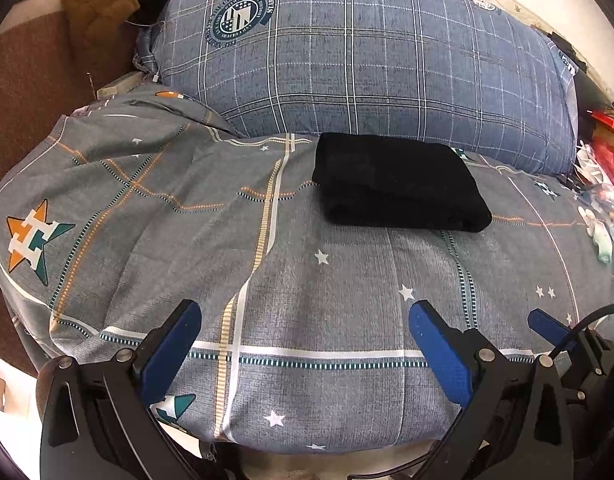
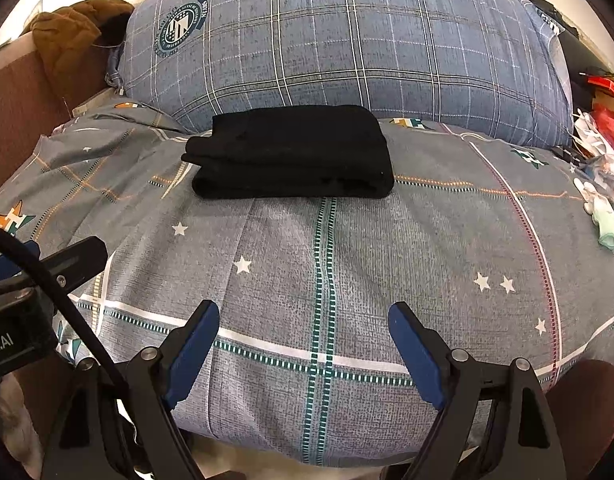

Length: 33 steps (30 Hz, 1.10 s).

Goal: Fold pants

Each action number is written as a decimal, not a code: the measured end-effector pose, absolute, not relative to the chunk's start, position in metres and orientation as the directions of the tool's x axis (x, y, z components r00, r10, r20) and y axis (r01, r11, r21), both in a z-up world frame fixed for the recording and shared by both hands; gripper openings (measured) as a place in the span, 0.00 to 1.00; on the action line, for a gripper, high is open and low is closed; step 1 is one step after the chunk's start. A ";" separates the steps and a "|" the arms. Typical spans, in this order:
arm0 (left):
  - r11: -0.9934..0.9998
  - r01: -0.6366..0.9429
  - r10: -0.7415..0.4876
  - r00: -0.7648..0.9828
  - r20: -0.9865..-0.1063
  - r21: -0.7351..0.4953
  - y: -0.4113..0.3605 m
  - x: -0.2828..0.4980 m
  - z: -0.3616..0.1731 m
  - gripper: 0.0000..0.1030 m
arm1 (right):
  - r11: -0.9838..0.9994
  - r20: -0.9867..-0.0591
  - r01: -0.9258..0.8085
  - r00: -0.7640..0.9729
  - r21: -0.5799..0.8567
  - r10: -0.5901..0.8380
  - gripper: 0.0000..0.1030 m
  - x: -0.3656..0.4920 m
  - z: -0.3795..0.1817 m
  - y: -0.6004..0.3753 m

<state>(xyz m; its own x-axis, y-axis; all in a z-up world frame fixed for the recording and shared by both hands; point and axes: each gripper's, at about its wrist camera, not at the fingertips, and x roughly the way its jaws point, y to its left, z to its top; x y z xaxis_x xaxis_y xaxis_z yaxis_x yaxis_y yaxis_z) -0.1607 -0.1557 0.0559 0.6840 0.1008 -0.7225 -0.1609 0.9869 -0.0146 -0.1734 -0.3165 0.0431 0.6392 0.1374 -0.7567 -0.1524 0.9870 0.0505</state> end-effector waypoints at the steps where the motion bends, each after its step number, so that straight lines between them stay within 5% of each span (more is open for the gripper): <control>1: 0.987 -0.159 0.099 0.682 -0.725 -0.014 -0.156 -0.160 0.055 1.00 | 0.987 -0.759 -0.151 0.637 0.051 0.137 0.88 -0.173 0.042 -0.317; 33: 0.989 -0.149 0.075 0.611 -0.788 -0.021 -0.139 -0.095 0.034 1.00 | 0.983 -0.755 -0.181 0.645 -0.002 0.117 0.89 -0.118 0.040 -0.307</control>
